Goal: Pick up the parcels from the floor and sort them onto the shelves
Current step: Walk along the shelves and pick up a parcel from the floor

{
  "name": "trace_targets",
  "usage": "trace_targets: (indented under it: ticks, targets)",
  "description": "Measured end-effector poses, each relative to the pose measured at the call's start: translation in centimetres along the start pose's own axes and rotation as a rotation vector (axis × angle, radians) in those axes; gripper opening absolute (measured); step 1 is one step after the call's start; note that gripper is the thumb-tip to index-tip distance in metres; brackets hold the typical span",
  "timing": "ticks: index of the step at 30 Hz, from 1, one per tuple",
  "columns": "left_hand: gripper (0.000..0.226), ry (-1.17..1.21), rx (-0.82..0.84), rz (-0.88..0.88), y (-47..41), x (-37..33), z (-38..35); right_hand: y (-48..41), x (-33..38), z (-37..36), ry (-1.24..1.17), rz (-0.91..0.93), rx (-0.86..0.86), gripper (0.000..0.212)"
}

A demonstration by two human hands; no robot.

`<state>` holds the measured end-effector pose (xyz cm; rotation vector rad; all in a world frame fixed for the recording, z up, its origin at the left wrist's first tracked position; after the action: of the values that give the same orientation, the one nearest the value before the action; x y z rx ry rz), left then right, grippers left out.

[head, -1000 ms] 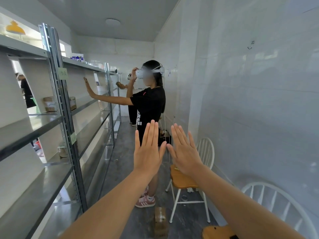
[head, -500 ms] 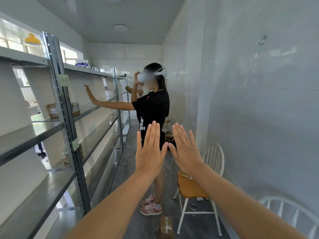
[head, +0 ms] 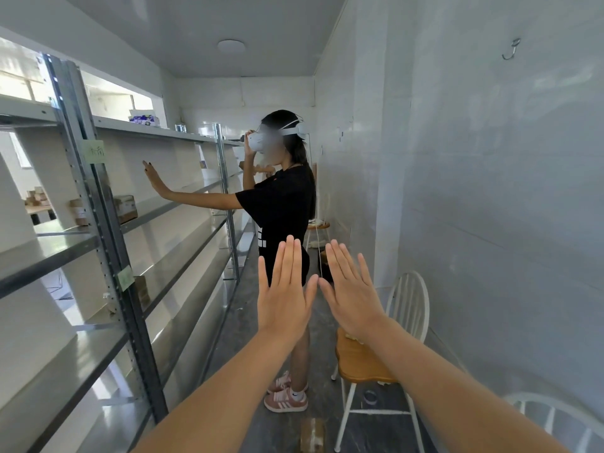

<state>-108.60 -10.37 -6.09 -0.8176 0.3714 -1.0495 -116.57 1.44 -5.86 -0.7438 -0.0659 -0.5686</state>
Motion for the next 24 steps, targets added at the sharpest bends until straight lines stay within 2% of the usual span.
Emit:
trace_targets:
  ticks: [9, 24]
  targets:
    - [0.074, -0.023, 0.050, -0.014, -0.1, -2.2, -2.6, -0.3, -3.3, -1.5, -0.021, -0.014, -0.005, 0.063]
    - [0.074, 0.048, 0.039, -0.022, -3.3, 0.2, -7.1, -4.5, -3.8, -4.7, 0.015, -0.052, 0.046, 0.065]
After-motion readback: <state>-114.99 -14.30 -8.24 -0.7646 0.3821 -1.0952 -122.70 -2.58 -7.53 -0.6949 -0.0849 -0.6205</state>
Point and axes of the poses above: each hand's wrist, its own y-axis away from the middle knuckle, its own z-axis out of the back of the hand, x = y × z, the point moved 3 cm from there along -y, towards the middle knuckle, and after that the axes turned 12 degrees about -y, right-handed, at the moved point
